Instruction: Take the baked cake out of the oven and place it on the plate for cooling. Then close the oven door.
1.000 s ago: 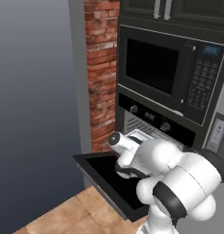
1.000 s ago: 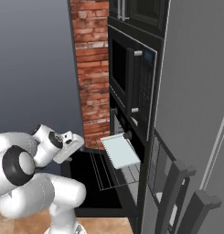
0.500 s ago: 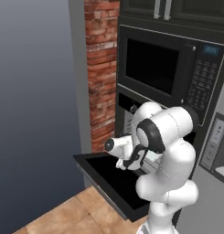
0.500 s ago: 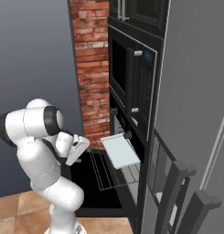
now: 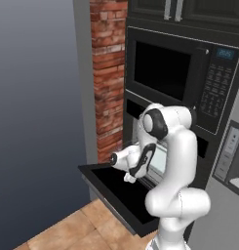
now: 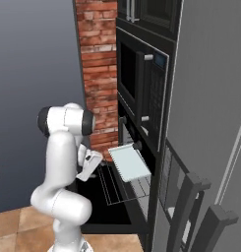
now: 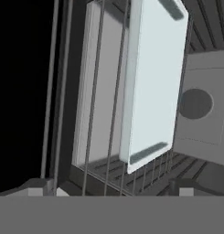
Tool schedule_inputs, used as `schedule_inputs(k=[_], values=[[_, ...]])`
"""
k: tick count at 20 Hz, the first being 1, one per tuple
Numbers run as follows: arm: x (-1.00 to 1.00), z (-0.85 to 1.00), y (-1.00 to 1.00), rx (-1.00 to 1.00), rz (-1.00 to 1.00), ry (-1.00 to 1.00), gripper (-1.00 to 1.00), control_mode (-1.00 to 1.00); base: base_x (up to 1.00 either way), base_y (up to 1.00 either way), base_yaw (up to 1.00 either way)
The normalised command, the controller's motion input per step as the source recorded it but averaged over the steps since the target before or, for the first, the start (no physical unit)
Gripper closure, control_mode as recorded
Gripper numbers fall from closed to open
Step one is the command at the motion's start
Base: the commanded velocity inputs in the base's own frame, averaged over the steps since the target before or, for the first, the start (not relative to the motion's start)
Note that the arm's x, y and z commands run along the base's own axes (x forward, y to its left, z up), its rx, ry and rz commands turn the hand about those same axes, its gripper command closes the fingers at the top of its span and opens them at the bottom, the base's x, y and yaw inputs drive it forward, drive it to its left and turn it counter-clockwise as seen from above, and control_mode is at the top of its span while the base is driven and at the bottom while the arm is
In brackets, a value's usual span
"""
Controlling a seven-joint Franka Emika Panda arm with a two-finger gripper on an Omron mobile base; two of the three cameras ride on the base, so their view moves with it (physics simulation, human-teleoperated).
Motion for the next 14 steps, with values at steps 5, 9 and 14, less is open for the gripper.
schedule_inputs(k=[5, 9, 14], values=[[0.73, -0.37, -0.27, -0.01, 0.0, 0.14, -1.0, -1.0, 0.0, 0.0, 0.0], [0.69, -0.41, -0.32, 0.0, 0.0, 0.13, -1.0, -1.0, 0.0, 0.0, 0.0], [0.59, -0.49, -0.33, 0.0, 0.0, 0.13, -1.0, -1.0, 0.0, 0.0, 0.0]])
